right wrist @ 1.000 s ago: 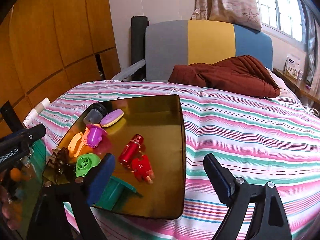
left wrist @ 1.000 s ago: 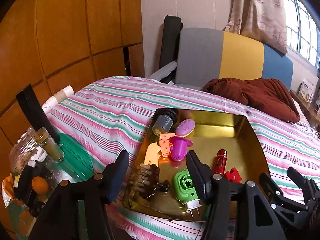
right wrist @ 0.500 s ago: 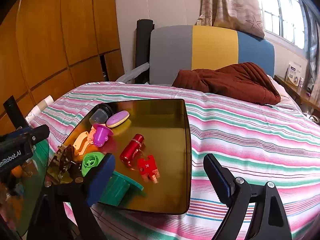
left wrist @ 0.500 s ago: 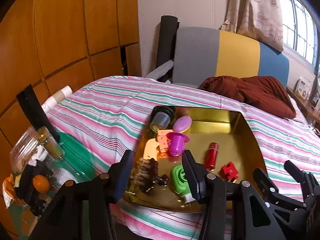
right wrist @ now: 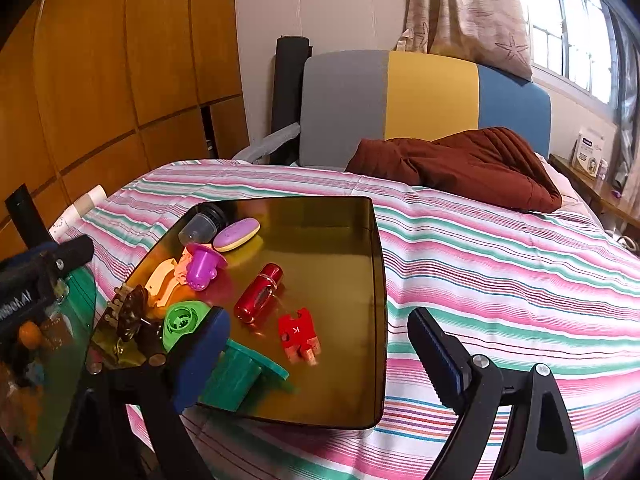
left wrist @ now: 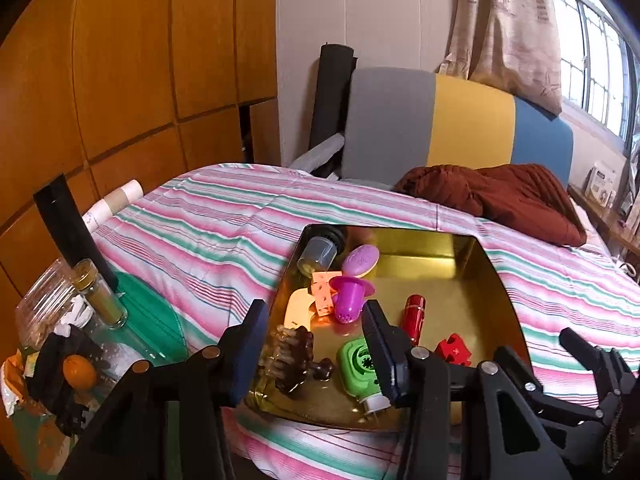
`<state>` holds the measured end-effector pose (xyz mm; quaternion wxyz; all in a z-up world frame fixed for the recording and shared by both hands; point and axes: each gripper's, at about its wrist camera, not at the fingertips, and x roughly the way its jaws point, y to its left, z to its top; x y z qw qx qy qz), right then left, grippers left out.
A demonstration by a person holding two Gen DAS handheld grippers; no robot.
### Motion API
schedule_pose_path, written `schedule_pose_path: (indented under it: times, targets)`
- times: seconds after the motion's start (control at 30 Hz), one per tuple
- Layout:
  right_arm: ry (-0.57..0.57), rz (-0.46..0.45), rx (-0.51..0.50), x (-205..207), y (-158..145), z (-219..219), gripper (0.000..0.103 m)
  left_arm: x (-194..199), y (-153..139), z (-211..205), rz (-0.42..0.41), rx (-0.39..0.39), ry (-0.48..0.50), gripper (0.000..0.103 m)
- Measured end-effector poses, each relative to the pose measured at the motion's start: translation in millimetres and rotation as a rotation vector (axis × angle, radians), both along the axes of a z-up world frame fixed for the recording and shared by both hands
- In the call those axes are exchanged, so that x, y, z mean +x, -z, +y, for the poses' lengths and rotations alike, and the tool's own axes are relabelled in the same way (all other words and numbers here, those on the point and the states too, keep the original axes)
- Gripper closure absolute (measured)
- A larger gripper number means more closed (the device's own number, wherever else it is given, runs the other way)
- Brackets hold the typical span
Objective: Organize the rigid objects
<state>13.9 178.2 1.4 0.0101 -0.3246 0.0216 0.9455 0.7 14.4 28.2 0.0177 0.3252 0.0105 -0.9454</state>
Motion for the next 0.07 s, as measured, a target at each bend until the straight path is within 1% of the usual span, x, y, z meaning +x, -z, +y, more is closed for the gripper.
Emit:
schedule_pose_path:
  times: [0.07]
  targets:
    - [-0.001, -0.002, -0.002, -0.8, 0.4, -0.2, 0.012, -2.6, 0.4, -1.0, -0.008, 0.005, 0.011, 0.054]
